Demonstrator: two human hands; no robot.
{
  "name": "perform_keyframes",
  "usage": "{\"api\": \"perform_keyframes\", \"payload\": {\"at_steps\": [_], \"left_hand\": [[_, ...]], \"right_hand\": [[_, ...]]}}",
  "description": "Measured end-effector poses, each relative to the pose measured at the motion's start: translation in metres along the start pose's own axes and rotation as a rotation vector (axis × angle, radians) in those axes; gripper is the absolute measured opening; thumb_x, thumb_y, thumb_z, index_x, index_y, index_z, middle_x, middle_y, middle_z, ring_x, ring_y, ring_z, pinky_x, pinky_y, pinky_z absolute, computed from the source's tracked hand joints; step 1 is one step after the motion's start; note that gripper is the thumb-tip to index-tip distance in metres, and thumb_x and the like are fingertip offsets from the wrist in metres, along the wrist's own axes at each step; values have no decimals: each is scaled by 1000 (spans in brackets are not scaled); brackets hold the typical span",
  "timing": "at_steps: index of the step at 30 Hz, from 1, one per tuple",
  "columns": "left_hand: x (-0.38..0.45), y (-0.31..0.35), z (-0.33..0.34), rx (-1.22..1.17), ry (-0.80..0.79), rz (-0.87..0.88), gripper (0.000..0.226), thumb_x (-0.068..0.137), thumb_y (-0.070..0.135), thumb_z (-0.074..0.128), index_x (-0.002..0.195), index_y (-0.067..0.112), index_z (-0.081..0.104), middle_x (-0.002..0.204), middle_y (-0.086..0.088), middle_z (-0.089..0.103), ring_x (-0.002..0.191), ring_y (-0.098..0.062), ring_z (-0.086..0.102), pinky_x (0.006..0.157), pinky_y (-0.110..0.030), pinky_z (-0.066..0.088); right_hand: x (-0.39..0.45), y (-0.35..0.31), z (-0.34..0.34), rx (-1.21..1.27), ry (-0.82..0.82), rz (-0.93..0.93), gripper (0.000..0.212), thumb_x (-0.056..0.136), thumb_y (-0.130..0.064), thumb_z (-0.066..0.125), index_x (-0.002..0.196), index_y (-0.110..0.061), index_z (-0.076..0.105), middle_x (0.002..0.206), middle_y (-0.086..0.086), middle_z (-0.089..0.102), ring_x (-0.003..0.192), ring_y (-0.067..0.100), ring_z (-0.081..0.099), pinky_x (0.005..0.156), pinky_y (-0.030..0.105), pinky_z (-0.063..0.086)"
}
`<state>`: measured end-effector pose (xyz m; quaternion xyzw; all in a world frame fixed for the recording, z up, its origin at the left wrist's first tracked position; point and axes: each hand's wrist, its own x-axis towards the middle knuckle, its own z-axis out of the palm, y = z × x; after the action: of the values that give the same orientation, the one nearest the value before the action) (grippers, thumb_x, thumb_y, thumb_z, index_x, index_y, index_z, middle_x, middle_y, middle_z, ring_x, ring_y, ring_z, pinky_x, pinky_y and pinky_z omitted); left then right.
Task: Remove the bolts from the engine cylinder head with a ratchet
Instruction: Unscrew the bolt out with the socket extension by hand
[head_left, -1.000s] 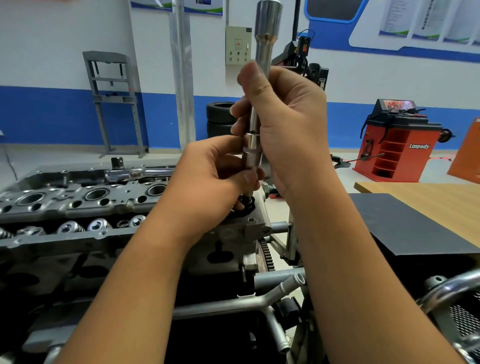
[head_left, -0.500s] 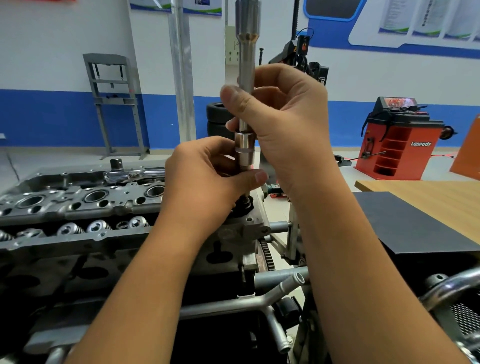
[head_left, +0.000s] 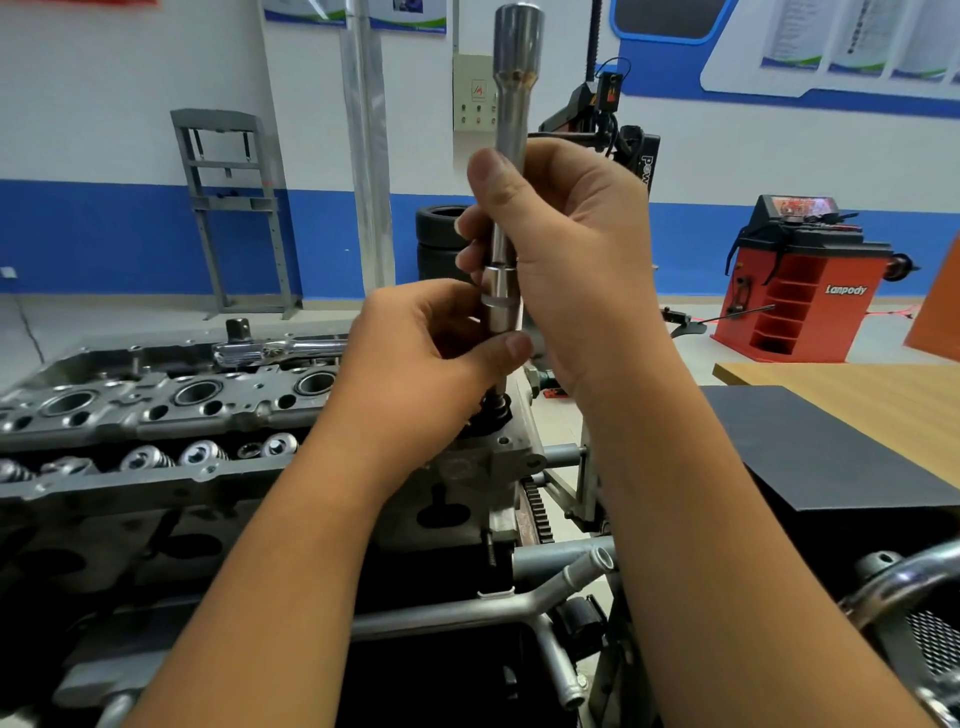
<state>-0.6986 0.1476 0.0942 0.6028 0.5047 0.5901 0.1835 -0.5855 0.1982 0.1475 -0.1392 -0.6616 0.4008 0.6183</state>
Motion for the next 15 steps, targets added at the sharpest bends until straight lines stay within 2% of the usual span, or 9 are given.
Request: {"api": "perform_keyframes", "payload": {"at_steps": [2, 3, 5, 8, 10, 13, 15], "left_hand": [[0, 2, -1, -50, -112, -17, 24, 96, 8, 72, 113, 24, 72, 94, 7, 80, 88, -15, 77, 62, -26, 58], [0, 3, -1, -51, -113, -18, 27, 96, 5, 70, 114, 25, 71, 94, 7, 81, 88, -14, 77, 60, -24, 58], [0, 2, -1, -12, -27, -6, 29, 91, 6, 78, 109, 28, 72, 89, 8, 80, 82, -13, 78, 55, -23, 57], [0, 1, 1, 39, 101, -17, 30, 75, 20, 92, 99, 26, 76, 83, 8, 80, 72, -12, 77, 54, -27, 59], [0, 2, 1, 19, 58, -20, 26, 79, 19, 89, 101, 24, 76, 85, 8, 80, 74, -11, 77, 57, -27, 60], [0, 5, -1, -60, -88, -48, 28, 92, 4, 75, 111, 25, 72, 91, 7, 80, 84, -13, 78, 59, -25, 60], [-1, 5, 0, -10, -31, -30, 29, 90, 5, 78, 106, 28, 71, 88, 7, 80, 80, -12, 78, 58, -27, 60]], "right_hand": [[0, 0, 1, 4, 1, 5, 16, 103, -16, 65, 91, -4, 63, 72, 14, 66, 58, 25, 63, 58, 41, 53], [0, 0, 1, 6, -2, 9, 17, 103, -16, 64, 91, -4, 63, 73, 14, 66, 58, 25, 63, 57, 41, 52], [0, 1, 2, 6, -7, 13, 18, 104, -17, 63, 94, -2, 64, 73, 14, 66, 58, 25, 63, 57, 41, 54], [-1, 0, 1, 0, -5, 14, 19, 104, -20, 63, 98, -2, 65, 75, 16, 68, 59, 27, 66, 60, 43, 58], [-1, 0, 1, -8, 0, 8, 16, 104, -20, 64, 98, -4, 64, 75, 17, 69, 58, 27, 66, 60, 43, 58], [1, -2, 1, -36, 15, -21, 12, 104, -17, 62, 101, -6, 62, 75, 17, 70, 57, 27, 66, 57, 40, 58], [1, -3, 1, -44, 17, -35, 10, 105, -16, 61, 105, -6, 61, 76, 17, 70, 57, 28, 67, 56, 39, 59]]}}
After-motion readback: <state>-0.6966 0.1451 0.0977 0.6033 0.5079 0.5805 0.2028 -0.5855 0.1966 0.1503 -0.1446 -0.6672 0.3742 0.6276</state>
